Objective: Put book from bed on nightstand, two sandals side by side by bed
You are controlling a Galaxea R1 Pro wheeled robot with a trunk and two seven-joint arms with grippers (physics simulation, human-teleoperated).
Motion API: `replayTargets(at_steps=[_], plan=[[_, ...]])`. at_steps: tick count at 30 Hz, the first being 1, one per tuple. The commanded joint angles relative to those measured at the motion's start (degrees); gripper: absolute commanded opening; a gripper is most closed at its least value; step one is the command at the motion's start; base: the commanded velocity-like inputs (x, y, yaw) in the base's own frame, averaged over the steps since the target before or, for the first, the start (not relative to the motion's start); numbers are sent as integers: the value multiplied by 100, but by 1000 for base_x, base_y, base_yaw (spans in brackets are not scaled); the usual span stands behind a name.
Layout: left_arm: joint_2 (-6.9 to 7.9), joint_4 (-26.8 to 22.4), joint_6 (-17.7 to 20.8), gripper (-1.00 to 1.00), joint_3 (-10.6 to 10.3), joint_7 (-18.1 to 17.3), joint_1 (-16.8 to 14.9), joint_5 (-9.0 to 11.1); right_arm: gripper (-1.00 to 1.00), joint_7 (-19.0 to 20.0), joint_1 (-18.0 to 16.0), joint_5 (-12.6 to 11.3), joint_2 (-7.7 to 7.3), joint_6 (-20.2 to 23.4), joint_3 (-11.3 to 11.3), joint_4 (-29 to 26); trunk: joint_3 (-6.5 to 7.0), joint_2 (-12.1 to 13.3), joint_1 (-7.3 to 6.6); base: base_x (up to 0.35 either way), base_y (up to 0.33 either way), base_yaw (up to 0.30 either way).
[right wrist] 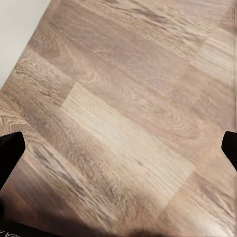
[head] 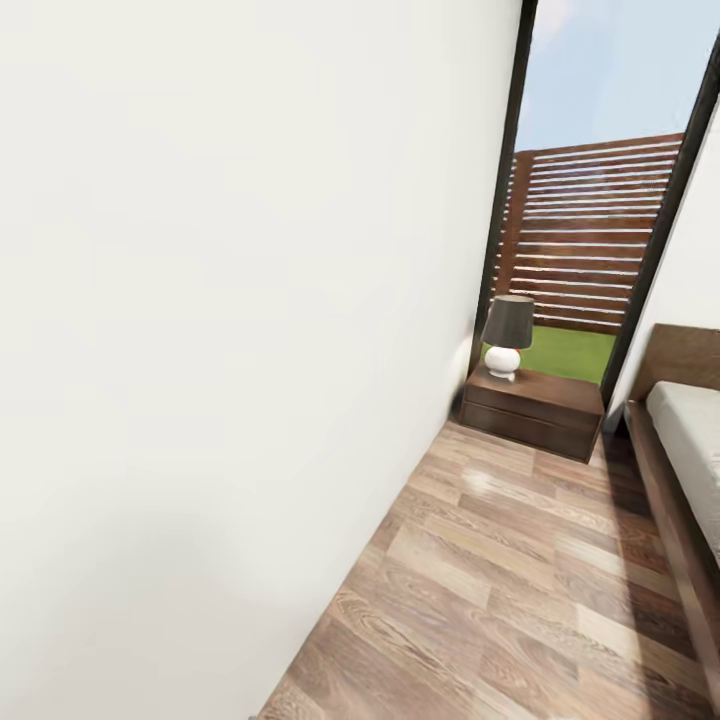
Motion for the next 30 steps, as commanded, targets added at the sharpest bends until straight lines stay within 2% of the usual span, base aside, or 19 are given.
replayTargets(at_steps=[1, 30], plan=[[1, 2, -23, 100, 50, -8, -2, -60, 100, 30, -8, -36, -1, -9, -22, 19, -6, -3, 2, 284, 0, -180], [2, 5, -22, 100, 47, -11, -2, -60, 100, 31, -8, -29, 5, -9, -22, 19, -6, -3, 2, 18, 0, -179]])
